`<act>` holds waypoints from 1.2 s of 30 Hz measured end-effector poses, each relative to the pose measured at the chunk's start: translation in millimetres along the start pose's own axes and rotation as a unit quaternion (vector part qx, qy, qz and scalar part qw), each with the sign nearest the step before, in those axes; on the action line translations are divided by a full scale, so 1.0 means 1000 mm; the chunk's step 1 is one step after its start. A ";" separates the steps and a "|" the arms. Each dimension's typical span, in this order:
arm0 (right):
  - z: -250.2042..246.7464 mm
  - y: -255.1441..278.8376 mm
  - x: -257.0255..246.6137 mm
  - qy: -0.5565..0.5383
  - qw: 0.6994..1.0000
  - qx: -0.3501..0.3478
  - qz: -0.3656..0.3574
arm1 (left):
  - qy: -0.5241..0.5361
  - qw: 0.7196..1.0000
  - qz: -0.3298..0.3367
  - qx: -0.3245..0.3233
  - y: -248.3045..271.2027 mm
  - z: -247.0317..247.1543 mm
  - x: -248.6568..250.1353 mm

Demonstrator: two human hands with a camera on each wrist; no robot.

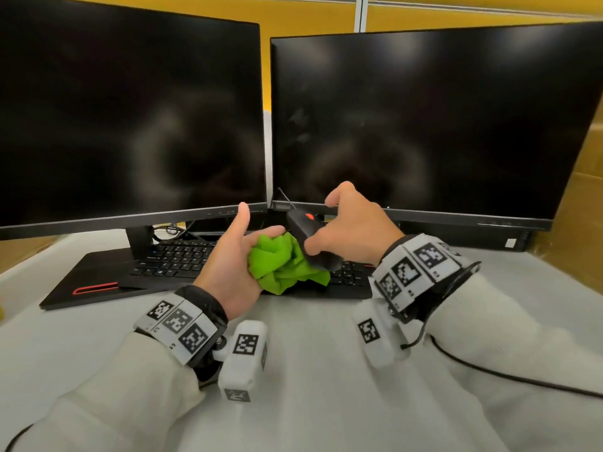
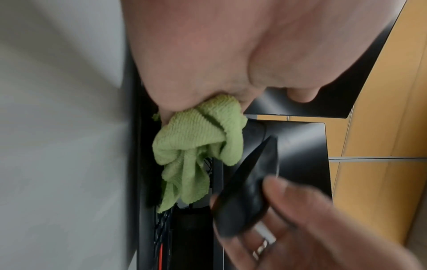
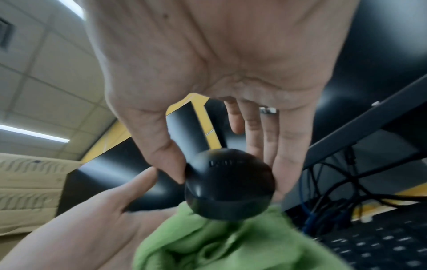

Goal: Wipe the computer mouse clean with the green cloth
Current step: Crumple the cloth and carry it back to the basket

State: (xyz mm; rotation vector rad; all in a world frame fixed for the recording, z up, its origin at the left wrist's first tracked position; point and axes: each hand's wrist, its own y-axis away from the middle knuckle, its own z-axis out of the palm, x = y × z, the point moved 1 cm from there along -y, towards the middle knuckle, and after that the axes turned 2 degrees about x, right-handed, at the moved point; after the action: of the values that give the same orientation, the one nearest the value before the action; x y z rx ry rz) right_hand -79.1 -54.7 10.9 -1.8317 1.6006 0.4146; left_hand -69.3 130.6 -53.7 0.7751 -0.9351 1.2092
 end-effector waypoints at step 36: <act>-0.024 -0.063 0.115 0.213 0.955 -0.001 0.206 | -0.038 0.998 0.018 0.055 -0.001 -0.002 -0.004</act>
State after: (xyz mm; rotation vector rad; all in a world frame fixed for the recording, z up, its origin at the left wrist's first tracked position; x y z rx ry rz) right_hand 0.0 -154.9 -26.8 -1.6570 2.2943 0.2031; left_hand -68.4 130.3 -57.9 0.9012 -0.9545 1.2788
